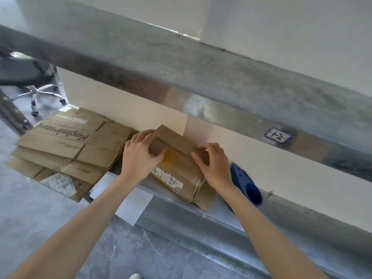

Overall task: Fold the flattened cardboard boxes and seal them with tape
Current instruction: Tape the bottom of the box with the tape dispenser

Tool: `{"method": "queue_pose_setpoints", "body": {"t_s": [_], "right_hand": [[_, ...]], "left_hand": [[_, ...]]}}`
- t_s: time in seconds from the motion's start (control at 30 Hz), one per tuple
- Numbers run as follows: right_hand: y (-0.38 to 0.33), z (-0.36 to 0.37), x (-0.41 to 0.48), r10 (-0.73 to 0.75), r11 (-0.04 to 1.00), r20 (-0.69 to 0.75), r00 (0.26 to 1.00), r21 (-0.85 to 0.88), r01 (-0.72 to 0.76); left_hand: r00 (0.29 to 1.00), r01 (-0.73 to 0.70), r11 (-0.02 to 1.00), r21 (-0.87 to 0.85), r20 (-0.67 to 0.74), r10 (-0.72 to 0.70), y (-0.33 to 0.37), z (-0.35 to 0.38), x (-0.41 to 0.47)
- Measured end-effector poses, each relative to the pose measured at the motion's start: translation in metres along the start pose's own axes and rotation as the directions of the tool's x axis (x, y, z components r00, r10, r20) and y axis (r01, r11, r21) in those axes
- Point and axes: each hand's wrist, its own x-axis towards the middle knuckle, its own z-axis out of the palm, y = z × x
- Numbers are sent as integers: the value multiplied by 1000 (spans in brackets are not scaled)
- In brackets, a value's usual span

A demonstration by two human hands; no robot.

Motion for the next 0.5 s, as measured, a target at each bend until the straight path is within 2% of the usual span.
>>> {"method": "queue_pose_setpoints", "body": {"t_s": [0.23, 0.4, 0.5], "right_hand": [[43, -41, -12, -77, 997, 136, 988, 28, 74], [83, -65, -29, -54, 988, 254, 966, -128, 89], [104, -74, -38, 27, 974, 318, 948, -224, 48]], "left_hand": [[999, 19, 979, 203, -32, -13, 47, 10, -36], [999, 36, 955, 294, -28, -29, 78, 15, -60], [999, 34, 951, 308, -30, -26, 91, 17, -69]]}}
